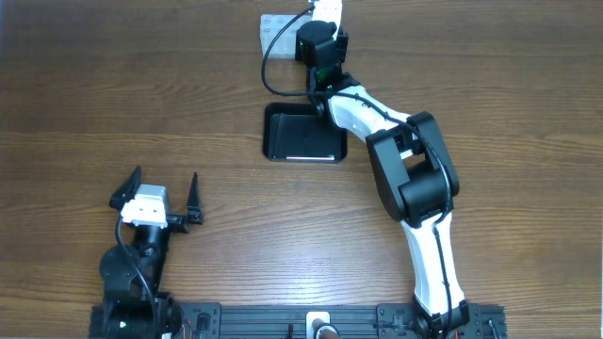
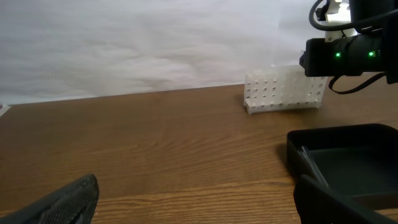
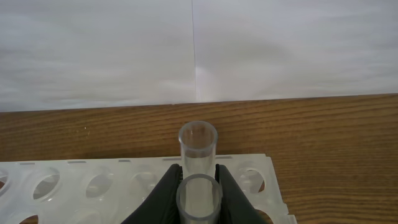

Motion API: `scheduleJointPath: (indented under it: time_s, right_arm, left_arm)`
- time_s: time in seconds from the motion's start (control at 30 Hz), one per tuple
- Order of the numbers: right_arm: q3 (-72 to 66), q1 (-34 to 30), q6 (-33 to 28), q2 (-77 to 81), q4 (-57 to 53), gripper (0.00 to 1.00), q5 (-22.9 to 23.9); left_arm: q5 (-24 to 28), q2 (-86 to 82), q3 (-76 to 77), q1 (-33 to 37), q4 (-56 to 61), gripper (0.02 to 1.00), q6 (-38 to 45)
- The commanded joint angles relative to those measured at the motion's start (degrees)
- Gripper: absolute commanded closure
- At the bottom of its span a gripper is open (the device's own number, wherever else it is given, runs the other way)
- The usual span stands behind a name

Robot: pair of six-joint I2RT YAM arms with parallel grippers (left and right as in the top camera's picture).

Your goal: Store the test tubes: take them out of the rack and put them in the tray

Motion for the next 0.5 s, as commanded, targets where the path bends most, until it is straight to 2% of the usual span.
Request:
scheduleJointPath:
  time_s: [0.03,0.5]
  right_arm:
    - [1.33,0.0,-0.55,0.76,0.0,0.86,-0.04]
    - [1.33,-0.33,-1.01,-0.46,-0.02,0.925,-0.04]
  left_arm:
    - [0.79,-0.46,-0.28,0.28,-0.09,0.018,0.61]
    - [0.79,-0.46,-0.28,0.28,-0.09,0.018,0.61]
